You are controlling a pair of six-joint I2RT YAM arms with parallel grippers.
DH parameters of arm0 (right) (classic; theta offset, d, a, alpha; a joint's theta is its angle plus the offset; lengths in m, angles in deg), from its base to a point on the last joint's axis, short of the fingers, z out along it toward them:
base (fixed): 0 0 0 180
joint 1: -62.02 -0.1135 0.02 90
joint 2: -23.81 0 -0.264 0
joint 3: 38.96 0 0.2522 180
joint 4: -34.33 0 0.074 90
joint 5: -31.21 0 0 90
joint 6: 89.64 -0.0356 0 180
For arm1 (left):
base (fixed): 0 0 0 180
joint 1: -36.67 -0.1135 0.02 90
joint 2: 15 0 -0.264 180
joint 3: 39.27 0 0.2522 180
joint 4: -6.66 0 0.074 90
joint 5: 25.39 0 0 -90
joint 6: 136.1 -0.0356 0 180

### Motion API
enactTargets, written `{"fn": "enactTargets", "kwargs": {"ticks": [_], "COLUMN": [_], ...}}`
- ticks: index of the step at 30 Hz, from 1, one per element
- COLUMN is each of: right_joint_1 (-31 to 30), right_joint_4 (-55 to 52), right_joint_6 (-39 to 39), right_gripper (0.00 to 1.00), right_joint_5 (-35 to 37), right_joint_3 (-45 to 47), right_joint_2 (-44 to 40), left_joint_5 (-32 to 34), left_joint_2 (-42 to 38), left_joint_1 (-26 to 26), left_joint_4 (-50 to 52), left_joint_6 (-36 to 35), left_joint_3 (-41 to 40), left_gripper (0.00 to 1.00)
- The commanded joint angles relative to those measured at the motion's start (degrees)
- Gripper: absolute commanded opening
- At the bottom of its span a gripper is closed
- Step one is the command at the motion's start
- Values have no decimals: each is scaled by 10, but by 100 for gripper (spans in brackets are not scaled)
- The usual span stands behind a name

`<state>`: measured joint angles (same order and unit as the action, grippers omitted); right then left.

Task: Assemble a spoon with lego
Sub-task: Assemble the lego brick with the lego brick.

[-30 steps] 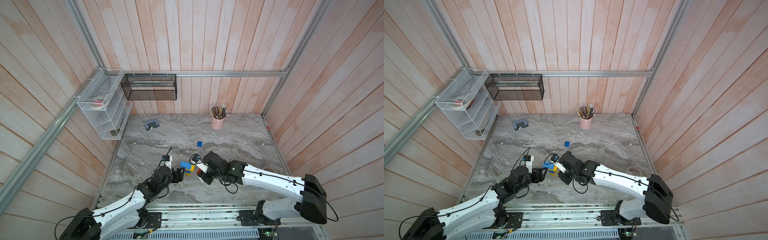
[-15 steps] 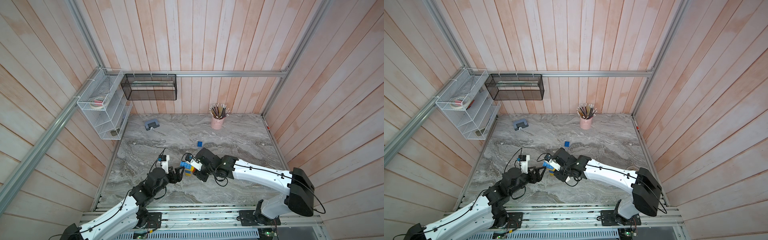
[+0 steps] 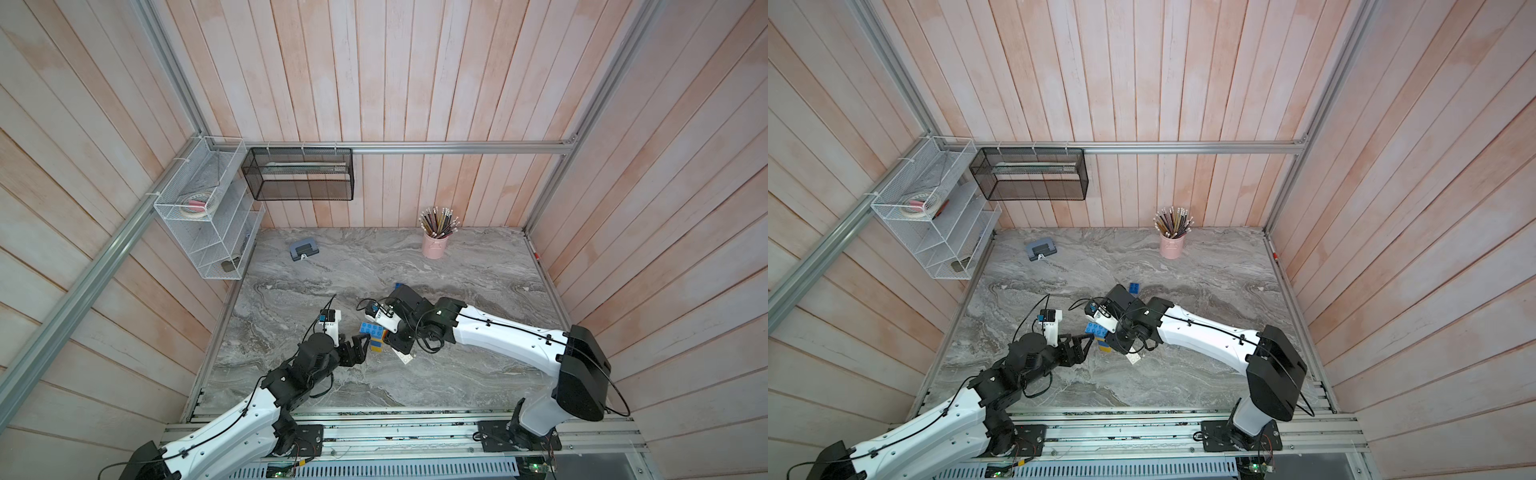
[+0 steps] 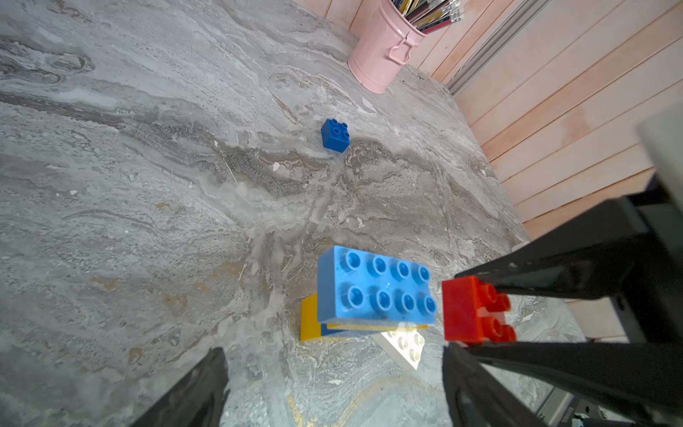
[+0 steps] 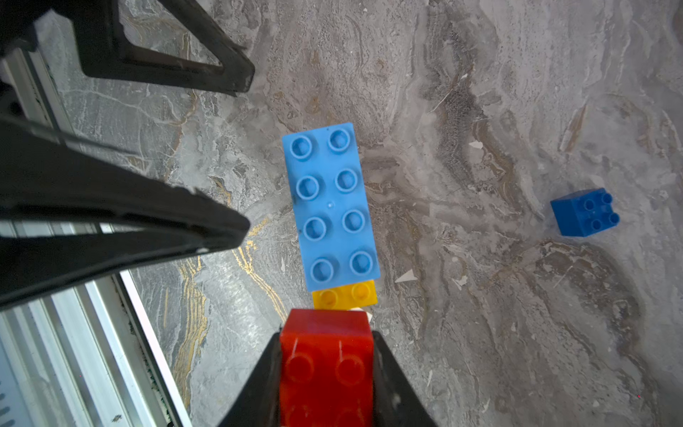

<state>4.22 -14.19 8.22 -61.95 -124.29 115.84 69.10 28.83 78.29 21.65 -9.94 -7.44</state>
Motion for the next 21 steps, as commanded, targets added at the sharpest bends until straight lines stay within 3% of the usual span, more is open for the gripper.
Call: {"fn": "enactTargets", "kwargs": {"ticks": [1, 21], "right_joint_1": [7, 14], "right_joint_4": [-26, -36], "right_joint_6": [13, 25], "right_gripper": [14, 14], "right_joint_5": [-8, -4], "right_joint_3": [-14, -44], "right_joint_2": [9, 45], "left_joint_5": [-1, -2], "left_joint_2": [2, 25], "left_joint_1": [-3, -3], "left_joint_4": [-2, -12], "left_joint_6": [-11, -16], "left_joint_3": [16, 23], "left_gripper": [92, 93]}}
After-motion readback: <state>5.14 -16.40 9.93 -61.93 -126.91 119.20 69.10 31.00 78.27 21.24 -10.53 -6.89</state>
